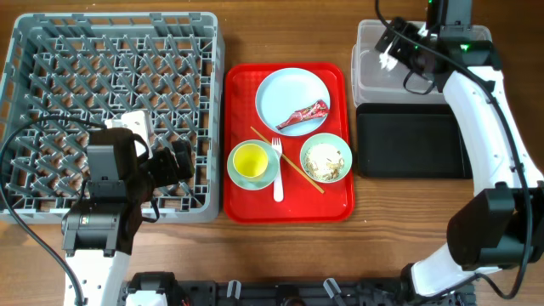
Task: Sort waste into correct bins and load items into the dishwasher rack
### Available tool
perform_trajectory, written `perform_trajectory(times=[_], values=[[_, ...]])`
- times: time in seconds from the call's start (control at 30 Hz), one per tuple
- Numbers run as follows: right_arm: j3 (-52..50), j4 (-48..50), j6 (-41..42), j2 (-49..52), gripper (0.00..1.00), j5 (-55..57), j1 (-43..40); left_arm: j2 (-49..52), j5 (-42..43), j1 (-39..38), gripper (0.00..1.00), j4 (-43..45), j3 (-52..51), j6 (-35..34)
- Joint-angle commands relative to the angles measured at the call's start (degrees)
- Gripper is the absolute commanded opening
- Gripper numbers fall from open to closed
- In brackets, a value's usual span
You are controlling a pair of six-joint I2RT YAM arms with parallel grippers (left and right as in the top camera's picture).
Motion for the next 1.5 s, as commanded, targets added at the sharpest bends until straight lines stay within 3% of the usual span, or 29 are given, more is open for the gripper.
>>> perform_trajectory(times=[0.0, 0.1, 0.23, 0.47, 0.93, 1.47], values=[[0.09, -4.83, -3.76, 0.52, 0.99, -9.97, 4.61, -0.31, -0.57, 0.33, 1.00, -0.02, 1.11, -0.50], [-0.70, -8.04, -1.46, 0.52, 0.99, -6.86, 11.17, -0.31, -0.57, 0.33, 1.00, -0.02, 1.11, -0.52], [-2.97, -7.78, 8.52, 1.36, 0.98, 0.28, 19.96, -0.31, -0.57, 0.33, 1.00, -0.04, 1.11, -0.52], [-3.34, -6.01, 20.81, 7.61, 0.95, 1.86, 27.82, -0.31, -0.57, 0.31, 1.00, -0.04, 1.11, -0.52], [-3.34, -0.63, 31.47, 17.11, 0.93, 2.36, 29.64, -0.31, -0.57, 0.33, 1.00, -0.07, 1.11, -0.52], [-3.37, 2.29, 33.48, 18.60, 0.91, 6.86, 29.64, -0.31, -0.55, 0.31, 1.00, -0.07, 1.11, -0.52]])
